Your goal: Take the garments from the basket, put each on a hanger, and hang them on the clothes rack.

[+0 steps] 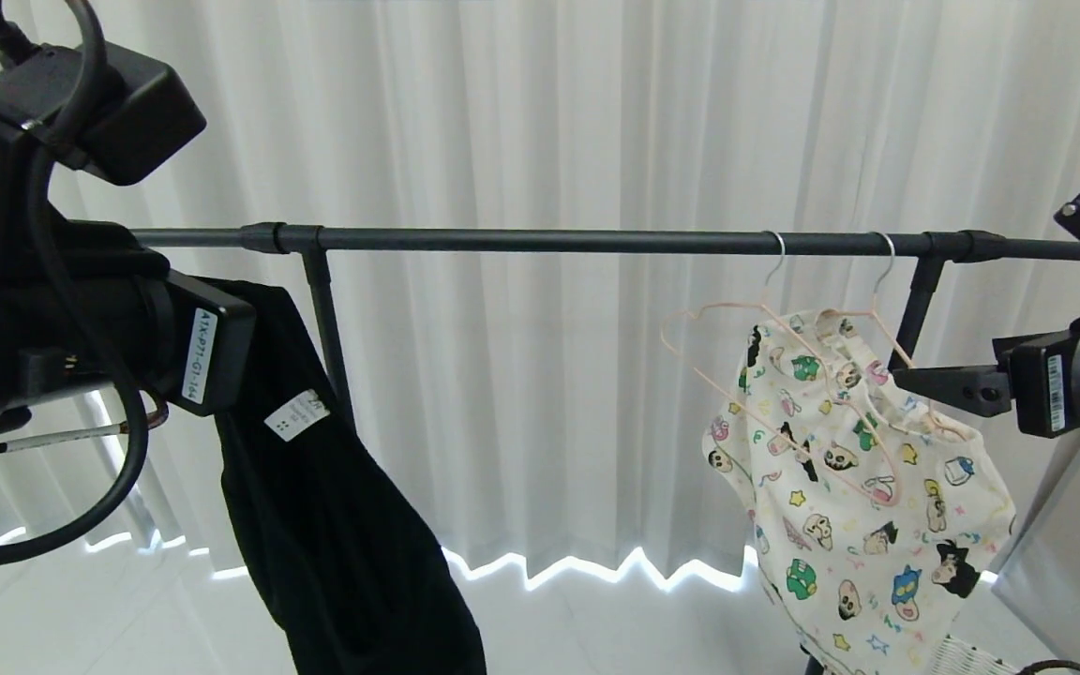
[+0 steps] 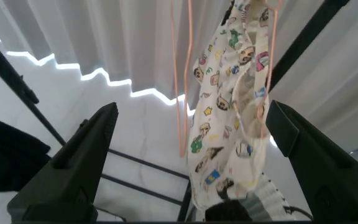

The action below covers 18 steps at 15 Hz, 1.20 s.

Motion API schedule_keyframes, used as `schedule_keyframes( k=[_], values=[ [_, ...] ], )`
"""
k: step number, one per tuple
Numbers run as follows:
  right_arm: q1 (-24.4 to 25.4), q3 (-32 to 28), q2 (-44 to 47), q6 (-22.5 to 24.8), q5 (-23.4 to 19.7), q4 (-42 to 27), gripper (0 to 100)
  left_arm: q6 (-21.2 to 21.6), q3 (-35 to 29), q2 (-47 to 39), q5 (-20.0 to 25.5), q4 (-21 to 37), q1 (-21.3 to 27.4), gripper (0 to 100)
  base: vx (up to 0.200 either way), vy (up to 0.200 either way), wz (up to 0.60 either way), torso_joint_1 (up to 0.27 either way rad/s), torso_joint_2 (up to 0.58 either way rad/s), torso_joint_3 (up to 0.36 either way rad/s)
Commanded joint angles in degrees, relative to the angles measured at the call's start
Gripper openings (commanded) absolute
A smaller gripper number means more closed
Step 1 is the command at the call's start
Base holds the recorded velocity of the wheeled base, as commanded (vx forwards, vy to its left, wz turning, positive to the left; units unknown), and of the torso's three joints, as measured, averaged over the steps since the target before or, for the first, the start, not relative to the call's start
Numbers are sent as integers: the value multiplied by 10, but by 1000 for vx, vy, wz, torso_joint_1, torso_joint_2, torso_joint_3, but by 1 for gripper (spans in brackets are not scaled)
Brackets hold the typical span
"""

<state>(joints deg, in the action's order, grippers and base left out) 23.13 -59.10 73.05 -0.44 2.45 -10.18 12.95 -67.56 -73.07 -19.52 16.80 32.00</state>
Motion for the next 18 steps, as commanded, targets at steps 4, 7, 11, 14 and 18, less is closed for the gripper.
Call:
schedule_keyframes(
  k=[4,7,11,14,18],
  values=[
    [-24,-1,75,-1,-25,17,100,0,3,0,-1,0,0,0,50,0,0,1,2,1],
    [-24,-3,142,-1,-34,89,100,1,6,2,-1,-22,0,0,0,0,0,0,0,0],
    [-29,-7,193,-1,-61,98,100,5,9,7,-1,-32,1,0,0,0,0,0,0,0],
    [-49,-7,213,-1,-85,110,100,5,13,8,-1,-32,2,0,0,0,0,0,0,0],
    [-64,-7,220,-1,-100,108,100,7,13,7,-1,-32,13,0,0,0,0,0,0,0]
  ],
)
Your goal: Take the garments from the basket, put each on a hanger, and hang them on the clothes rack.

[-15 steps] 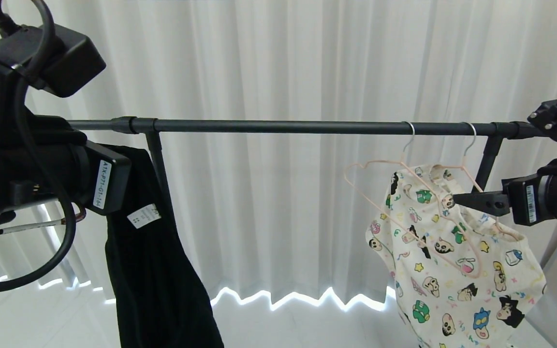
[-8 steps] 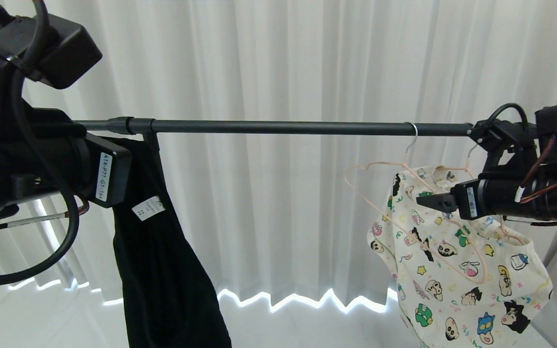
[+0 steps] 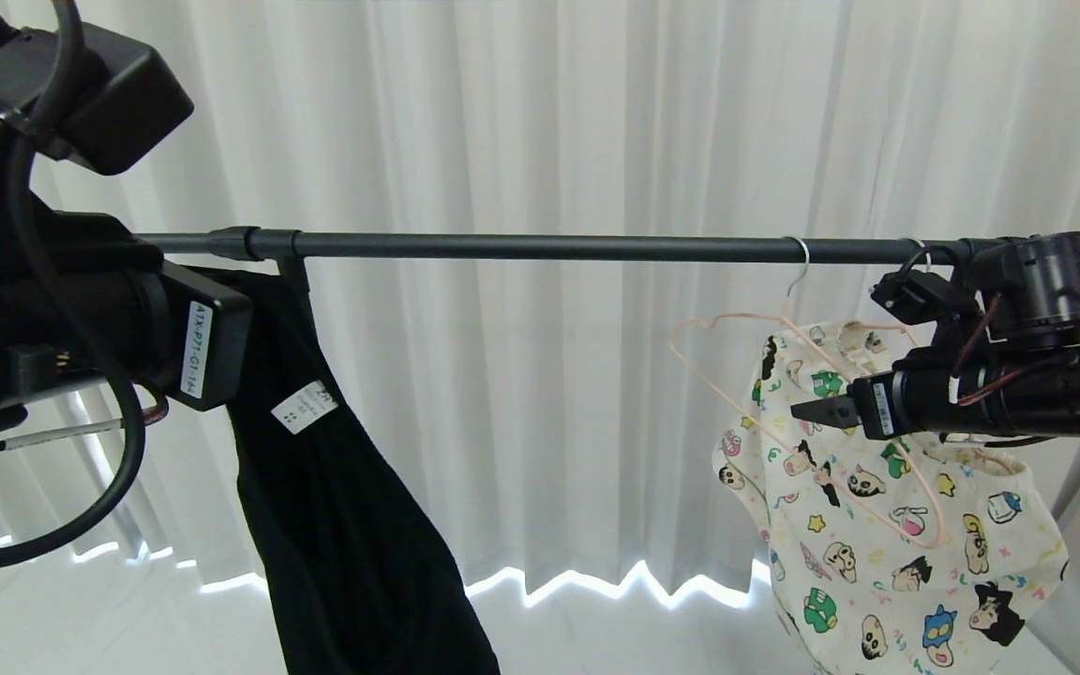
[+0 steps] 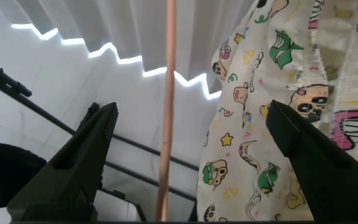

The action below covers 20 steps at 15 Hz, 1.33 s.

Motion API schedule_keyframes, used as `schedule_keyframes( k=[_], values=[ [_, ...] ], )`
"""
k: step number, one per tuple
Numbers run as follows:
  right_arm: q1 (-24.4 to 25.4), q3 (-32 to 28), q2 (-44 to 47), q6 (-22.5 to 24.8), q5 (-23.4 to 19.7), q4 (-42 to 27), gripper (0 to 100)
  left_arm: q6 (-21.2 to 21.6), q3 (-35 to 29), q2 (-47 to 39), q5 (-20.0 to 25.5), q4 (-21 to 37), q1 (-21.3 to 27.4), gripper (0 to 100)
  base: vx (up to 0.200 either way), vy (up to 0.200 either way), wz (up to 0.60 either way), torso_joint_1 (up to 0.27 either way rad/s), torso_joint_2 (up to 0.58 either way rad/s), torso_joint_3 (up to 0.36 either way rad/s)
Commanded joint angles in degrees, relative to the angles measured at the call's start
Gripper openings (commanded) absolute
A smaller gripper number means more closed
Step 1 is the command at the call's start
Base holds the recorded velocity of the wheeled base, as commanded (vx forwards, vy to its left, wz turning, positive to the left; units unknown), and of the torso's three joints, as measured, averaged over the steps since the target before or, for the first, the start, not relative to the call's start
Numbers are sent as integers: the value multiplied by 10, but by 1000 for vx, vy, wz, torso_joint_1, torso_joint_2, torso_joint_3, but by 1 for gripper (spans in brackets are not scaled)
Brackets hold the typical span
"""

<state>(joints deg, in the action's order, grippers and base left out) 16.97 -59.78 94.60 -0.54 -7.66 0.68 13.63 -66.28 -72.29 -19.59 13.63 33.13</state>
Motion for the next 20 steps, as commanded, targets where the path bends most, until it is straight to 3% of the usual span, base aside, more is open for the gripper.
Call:
schedule_keyframes(
  k=[1,4,5,15,20],
  values=[
    [-3,1,5,0,-3,-2,100,1,0,0,-1,0,4,0,0,0,0,0,0,0],
    [-2,1,6,3,-14,-3,100,1,0,-1,-3,0,5,0,0,0,0,0,0,0],
    [-2,1,6,3,-14,-3,0,1,0,0,-3,0,5,0,0,0,0,0,0,0],
    [0,0,-2,2,-14,11,0,1,6,0,-3,0,5,0,0,0,0,0,0,0],
    [1,7,-55,-18,-13,44,0,1,14,20,-3,0,5,0,0,0,0,0,0,0]
  ],
)
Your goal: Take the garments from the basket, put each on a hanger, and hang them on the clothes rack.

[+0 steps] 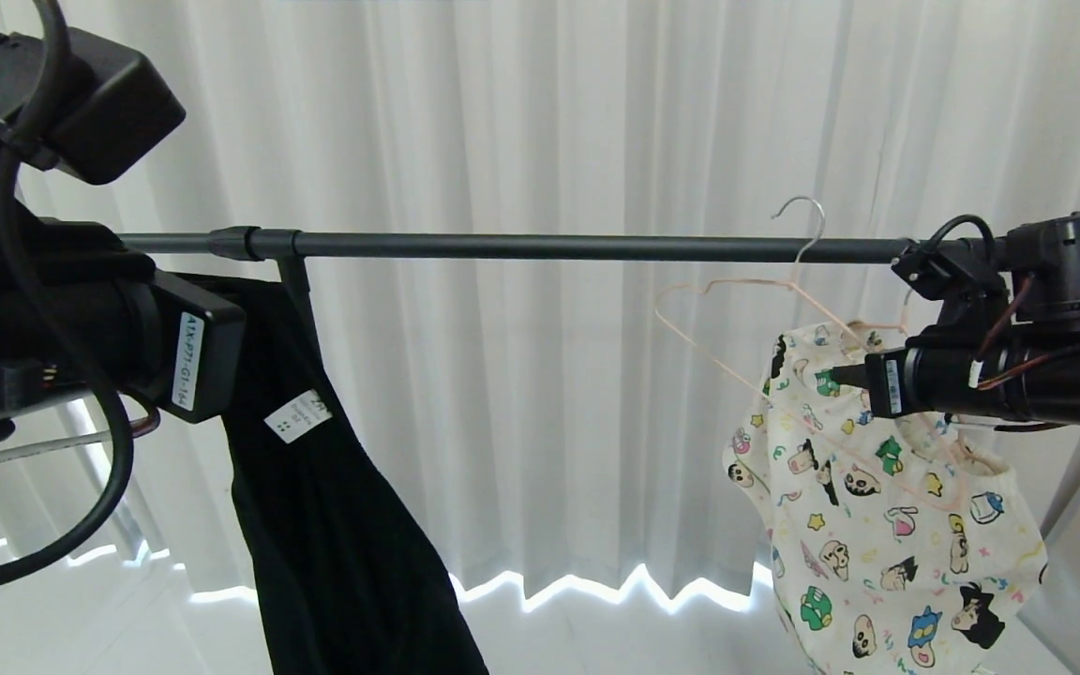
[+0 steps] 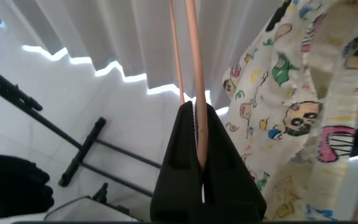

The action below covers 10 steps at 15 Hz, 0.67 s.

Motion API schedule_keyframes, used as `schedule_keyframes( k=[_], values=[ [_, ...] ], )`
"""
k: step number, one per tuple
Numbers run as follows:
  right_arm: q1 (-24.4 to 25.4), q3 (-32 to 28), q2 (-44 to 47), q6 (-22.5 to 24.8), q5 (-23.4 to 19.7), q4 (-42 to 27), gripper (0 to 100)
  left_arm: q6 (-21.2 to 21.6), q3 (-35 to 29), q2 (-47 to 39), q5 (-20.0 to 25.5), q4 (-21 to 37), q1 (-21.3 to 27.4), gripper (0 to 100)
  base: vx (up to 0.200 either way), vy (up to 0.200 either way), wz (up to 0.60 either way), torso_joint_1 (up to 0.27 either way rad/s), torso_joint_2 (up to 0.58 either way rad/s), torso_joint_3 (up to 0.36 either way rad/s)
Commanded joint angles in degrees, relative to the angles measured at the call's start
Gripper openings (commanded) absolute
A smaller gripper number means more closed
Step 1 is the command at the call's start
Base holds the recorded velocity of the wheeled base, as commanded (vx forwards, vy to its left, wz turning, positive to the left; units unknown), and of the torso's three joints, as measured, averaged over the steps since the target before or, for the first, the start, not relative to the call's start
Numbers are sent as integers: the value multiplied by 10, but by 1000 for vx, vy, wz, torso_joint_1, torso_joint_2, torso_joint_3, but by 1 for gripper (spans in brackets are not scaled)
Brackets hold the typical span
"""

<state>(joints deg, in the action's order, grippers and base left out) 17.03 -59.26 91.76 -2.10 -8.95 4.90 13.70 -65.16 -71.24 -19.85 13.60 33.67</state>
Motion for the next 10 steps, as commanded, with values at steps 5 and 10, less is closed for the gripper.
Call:
schedule_keyframes(
  k=[5,10],
  values=[
    [14,71,-113,1,2,3,0,0,11,20,-1,0,-2,0,0,0,0,0,0,0],
    [34,130,-236,2,3,-9,0,-1,23,19,-17,0,-4,0,-120,0,0,5,2,2]
  ],
)
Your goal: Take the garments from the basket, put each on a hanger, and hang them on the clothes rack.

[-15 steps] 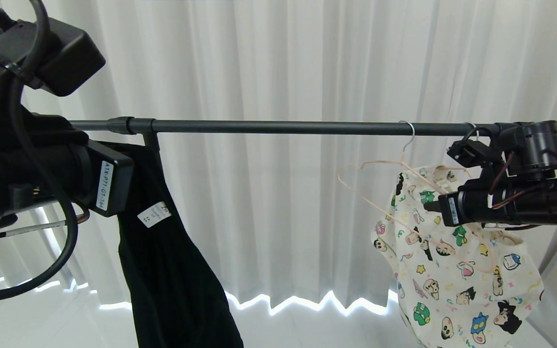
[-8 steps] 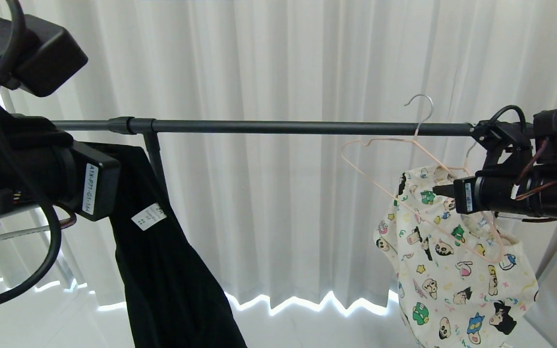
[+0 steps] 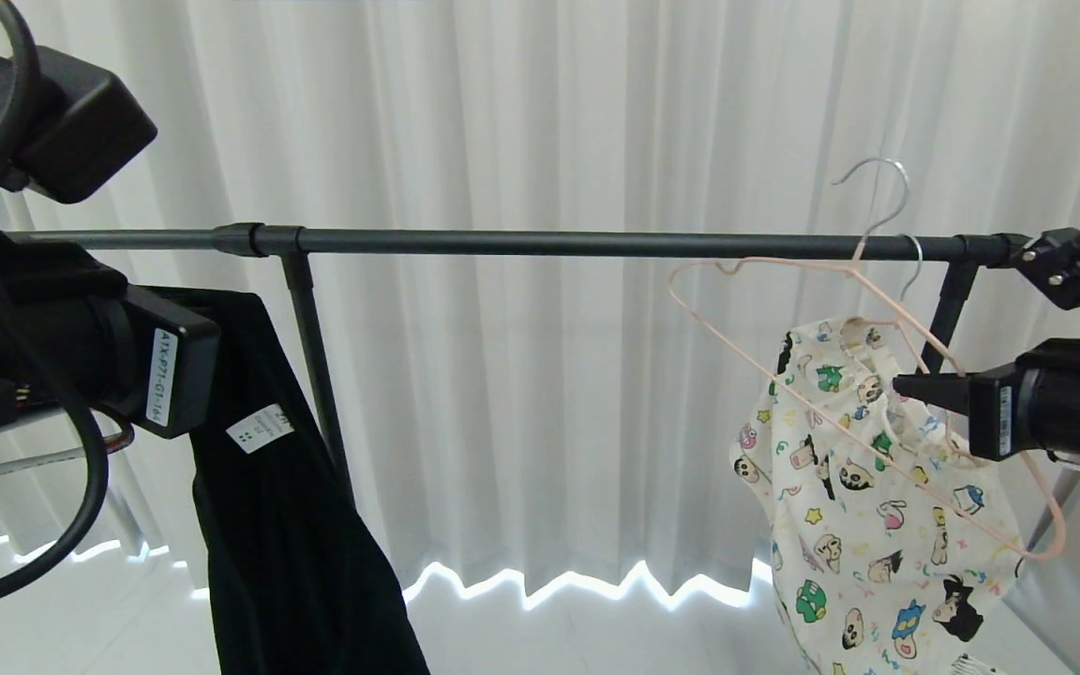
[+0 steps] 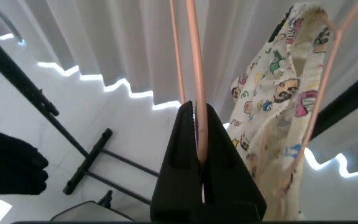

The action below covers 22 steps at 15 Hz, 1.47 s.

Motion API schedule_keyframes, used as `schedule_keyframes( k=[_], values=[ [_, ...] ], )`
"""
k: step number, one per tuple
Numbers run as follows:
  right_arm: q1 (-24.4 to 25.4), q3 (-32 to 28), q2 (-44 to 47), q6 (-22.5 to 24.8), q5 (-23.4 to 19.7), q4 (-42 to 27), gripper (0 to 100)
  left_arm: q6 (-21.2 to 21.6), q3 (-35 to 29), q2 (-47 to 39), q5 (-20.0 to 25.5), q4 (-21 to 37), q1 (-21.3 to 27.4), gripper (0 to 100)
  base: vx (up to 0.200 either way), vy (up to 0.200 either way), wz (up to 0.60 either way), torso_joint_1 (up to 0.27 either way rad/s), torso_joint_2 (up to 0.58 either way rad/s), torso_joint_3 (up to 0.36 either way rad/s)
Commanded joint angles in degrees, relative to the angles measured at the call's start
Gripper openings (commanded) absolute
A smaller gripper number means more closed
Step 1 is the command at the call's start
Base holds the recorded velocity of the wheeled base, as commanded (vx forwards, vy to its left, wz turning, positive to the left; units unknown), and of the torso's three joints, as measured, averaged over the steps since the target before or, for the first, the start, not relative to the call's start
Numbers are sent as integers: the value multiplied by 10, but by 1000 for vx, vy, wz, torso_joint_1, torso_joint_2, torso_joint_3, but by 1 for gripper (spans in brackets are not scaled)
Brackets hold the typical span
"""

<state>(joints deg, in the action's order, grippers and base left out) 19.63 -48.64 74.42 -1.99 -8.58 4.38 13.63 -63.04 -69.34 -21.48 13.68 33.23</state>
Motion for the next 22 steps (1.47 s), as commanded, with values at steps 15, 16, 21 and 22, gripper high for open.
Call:
schedule_keyframes(
  k=[15,16,21,22],
  values=[
    [147,79,-179,-2,-5,-82,0,0,16,-4,0,-1,4,0,-173,0,0,0,2,3],
    [175,80,-180,-14,-7,-82,0,0,24,-5,0,-1,4,0,0,0,0,0,0,0],
    [341,83,-172,-94,-10,-82,0,-96,-9,-88,-18,4,-5,0,0,0,0,0,0,0],
    [368,82,-169,-108,-10,-82,0,-109,-23,-106,-19,8,-14,0,0,0,0,0,0,0]
  ],
)
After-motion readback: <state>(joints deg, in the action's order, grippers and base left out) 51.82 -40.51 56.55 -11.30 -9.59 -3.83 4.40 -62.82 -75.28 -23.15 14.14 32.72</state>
